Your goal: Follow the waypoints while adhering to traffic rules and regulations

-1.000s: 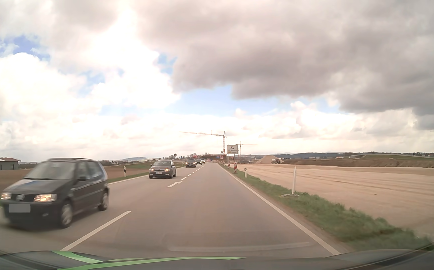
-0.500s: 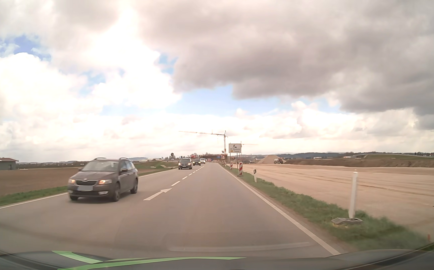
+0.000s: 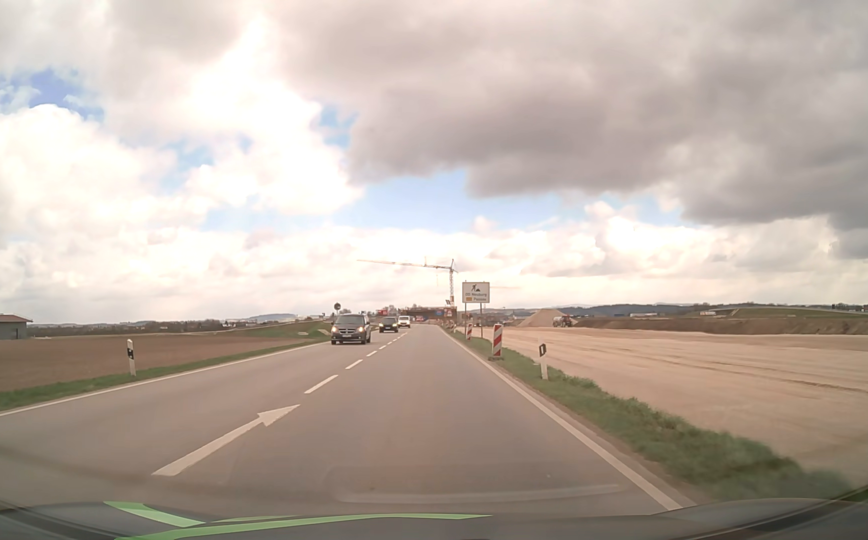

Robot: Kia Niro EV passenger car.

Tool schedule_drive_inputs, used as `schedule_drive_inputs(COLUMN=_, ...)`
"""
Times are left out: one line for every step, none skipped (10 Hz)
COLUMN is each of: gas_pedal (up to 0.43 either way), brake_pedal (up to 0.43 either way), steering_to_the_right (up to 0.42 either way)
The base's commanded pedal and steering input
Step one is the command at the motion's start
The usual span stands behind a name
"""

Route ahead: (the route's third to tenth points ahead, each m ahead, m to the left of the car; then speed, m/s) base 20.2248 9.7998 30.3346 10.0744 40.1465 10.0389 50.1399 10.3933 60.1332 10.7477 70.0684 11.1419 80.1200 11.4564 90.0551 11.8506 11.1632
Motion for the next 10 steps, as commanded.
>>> schedule_drive_inputs(gas_pedal=0.079, brake_pedal=0.0, steering_to_the_right=-0.003)
schedule_drive_inputs(gas_pedal=0.079, brake_pedal=0.0, steering_to_the_right=-0.002)
schedule_drive_inputs(gas_pedal=0.079, brake_pedal=0.0, steering_to_the_right=-0.002)
schedule_drive_inputs(gas_pedal=0.079, brake_pedal=0.0, steering_to_the_right=-0.001)
schedule_drive_inputs(gas_pedal=0.079, brake_pedal=0.0, steering_to_the_right=-0.001)
schedule_drive_inputs(gas_pedal=0.079, brake_pedal=0.0, steering_to_the_right=-0.001)
schedule_drive_inputs(gas_pedal=0.079, brake_pedal=0.0, steering_to_the_right=-0.001)
schedule_drive_inputs(gas_pedal=0.079, brake_pedal=0.0, steering_to_the_right=-0.001)
schedule_drive_inputs(gas_pedal=0.079, brake_pedal=0.0, steering_to_the_right=-0.001)
schedule_drive_inputs(gas_pedal=0.079, brake_pedal=0.0, steering_to_the_right=-0.001)
